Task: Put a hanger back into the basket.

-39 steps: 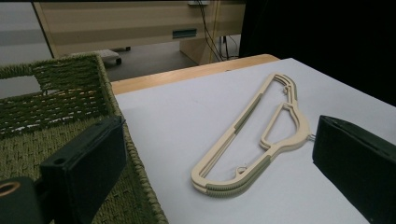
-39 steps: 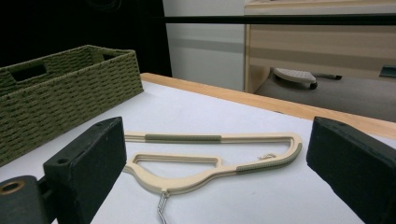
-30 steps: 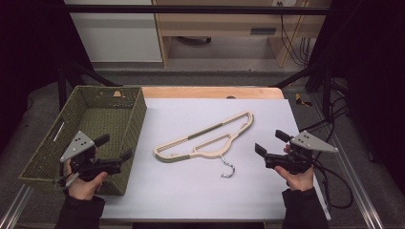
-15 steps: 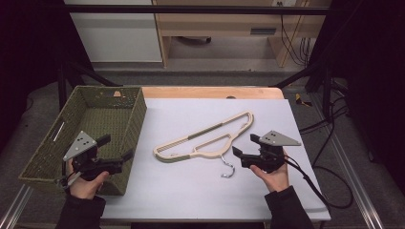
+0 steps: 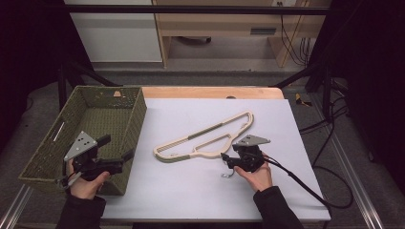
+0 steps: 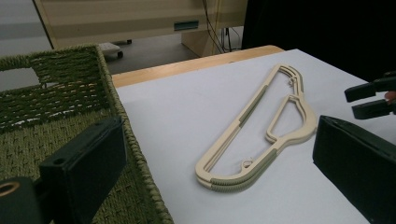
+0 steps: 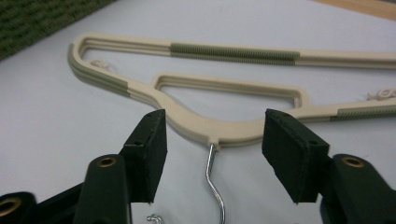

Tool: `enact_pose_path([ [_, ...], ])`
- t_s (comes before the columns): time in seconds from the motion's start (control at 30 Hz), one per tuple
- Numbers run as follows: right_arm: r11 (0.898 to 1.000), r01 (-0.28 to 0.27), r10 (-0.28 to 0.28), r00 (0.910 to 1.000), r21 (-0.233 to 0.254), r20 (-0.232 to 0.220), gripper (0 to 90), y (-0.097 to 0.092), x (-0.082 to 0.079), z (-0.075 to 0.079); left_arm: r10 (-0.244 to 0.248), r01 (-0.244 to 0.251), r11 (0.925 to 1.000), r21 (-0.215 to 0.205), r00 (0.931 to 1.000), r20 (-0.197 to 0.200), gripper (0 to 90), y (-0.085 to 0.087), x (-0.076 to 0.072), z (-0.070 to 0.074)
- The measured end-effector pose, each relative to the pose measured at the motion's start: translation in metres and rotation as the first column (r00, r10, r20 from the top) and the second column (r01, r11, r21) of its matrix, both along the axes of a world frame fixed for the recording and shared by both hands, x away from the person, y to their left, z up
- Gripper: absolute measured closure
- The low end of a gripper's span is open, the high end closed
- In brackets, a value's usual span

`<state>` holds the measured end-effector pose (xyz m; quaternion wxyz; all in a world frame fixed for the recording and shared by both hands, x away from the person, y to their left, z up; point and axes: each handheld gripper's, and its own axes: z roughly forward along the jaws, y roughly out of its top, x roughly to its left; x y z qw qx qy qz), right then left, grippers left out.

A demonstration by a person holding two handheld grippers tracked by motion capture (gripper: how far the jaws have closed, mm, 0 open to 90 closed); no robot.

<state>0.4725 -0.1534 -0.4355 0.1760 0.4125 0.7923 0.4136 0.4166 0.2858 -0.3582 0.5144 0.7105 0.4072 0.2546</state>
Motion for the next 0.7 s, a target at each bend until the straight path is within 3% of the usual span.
enact_pose_path([
  [0.2,0.999,-0.012,0.01,0.9987,-0.042,-0.049,54.9,0.007,0.009,-0.02,0.0,0.0,1.0,-0.002,1.0,-0.001,2.6,0.0,0.0,-0.001],
  [0.4,0.999,0.017,-0.02,0.9938,-0.036,-0.109,65.5,0.012,0.013,-0.03,0.0,0.0,1.0,-0.006,1.0,-0.001,2.7,0.0,0.0,-0.001],
  [0.57,0.999,0.012,-0.018,0.9921,-0.049,-0.124,74.5,0.012,0.016,-0.036,-0.001,0.001,1.0,-0.006,1.0,-0.003,2.9,0.0,0.0,-0.001],
  [0.7,1.0,0.015,-0.019,0.9889,-0.026,-0.148,81.6,0.012,0.017,-0.039,-0.002,0.002,1.0,-0.002,1.0,-0.007,2.9,0.0,0.001,-0.002],
])
